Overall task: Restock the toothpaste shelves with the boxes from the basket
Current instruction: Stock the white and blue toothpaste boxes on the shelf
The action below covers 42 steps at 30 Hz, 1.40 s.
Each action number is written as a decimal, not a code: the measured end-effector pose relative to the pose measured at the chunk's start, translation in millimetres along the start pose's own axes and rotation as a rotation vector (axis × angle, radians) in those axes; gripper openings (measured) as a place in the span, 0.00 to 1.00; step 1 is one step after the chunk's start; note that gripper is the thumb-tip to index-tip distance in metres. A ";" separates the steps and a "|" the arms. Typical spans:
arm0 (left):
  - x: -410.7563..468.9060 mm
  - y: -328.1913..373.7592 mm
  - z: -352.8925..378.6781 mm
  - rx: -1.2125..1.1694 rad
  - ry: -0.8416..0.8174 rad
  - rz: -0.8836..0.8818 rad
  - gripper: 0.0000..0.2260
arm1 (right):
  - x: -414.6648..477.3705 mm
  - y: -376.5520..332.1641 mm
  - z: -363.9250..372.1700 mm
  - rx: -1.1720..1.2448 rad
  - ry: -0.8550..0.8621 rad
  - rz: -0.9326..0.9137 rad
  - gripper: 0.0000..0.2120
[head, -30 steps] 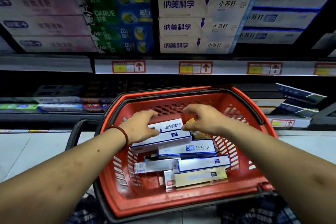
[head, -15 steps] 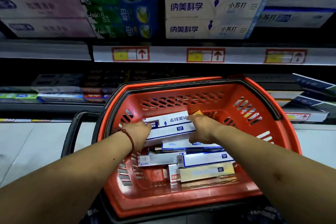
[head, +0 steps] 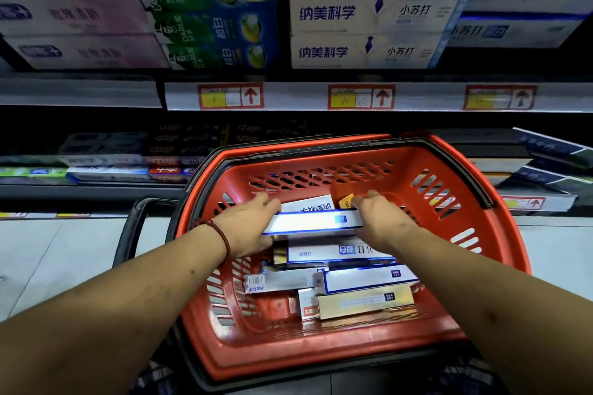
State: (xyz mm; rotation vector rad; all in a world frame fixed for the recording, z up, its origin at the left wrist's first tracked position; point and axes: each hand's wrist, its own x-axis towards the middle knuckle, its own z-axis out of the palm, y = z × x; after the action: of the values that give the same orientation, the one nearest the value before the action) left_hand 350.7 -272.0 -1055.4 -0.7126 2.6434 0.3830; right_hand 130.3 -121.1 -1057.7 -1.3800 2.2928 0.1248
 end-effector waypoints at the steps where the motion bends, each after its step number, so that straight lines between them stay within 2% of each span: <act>1: -3.8 -1.2 -6.8 -0.079 0.031 -0.007 0.21 | -3.4 -0.1 -6.2 0.031 0.030 -0.004 0.21; 6: -22.3 -1.7 -51.8 -0.438 0.278 -0.019 0.22 | -30.2 -3.0 -40.0 0.151 0.249 -0.077 0.18; 11: -38.9 6.8 -90.5 -0.767 0.346 -0.103 0.28 | -65.0 5.6 -77.6 0.121 0.505 -0.132 0.15; 13: -44.8 19.9 -107.4 -1.052 0.291 -0.097 0.27 | -78.0 9.6 -93.3 0.077 0.592 -0.157 0.15; 15: -53.0 32.2 -124.6 -1.255 0.169 -0.113 0.25 | -89.6 12.3 -109.7 0.065 0.667 -0.160 0.14; 18: -58.9 40.2 -141.6 -1.299 0.001 -0.098 0.24 | -97.4 18.8 -128.9 0.134 0.747 -0.169 0.16; 22: -55.0 59.6 -152.3 -1.357 -0.173 0.039 0.34 | -97.3 25.2 -138.2 0.452 0.850 -0.140 0.21; 23: -52.3 66.9 -154.7 -1.389 -0.200 0.078 0.33 | -94.3 27.0 -139.4 0.533 0.876 -0.113 0.24; 25: -47.8 82.1 -157.9 -1.491 -0.215 0.123 0.25 | -88.3 28.1 -141.3 0.683 0.897 -0.088 0.27; 27: -45.7 95.0 -158.8 -1.557 -0.186 0.168 0.18 | -82.9 27.4 -144.5 0.849 0.869 -0.129 0.28; 30: -39.6 101.9 -158.0 -1.609 -0.120 0.203 0.29 | -78.6 17.8 -149.4 1.033 0.709 -0.219 0.27; 33: -32.7 99.0 -153.3 -1.642 -0.017 0.117 0.40 | -77.1 -1.3 -148.4 1.190 0.507 -0.357 0.22; 35: -25.7 94.5 -146.8 -1.631 0.063 0.053 0.44 | -77.4 -15.8 -144.6 1.237 0.458 -0.338 0.16; 36: -22.8 93.7 -144.5 -1.639 0.092 0.037 0.44 | -78.4 -22.5 -143.2 1.254 0.423 -0.296 0.14; 39: -17.6 94.1 -141.3 -1.773 0.136 0.020 0.38 | -80.1 -33.3 -138.9 1.284 0.206 -0.192 0.24; 41: -14.9 96.0 -140.2 -1.836 0.206 -0.007 0.31 | -84.2 -35.8 -139.8 1.348 0.036 -0.237 0.22; 42: -14.1 95.9 -139.9 -1.846 0.240 -0.036 0.28 | -85.2 -36.1 -140.8 1.387 0.008 -0.248 0.22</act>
State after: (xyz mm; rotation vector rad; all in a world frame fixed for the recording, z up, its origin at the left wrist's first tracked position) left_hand 271.8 -235.0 -909.1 -1.1754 1.6726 2.8564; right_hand 147.2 -112.5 -890.4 -0.8021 1.4708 -1.2710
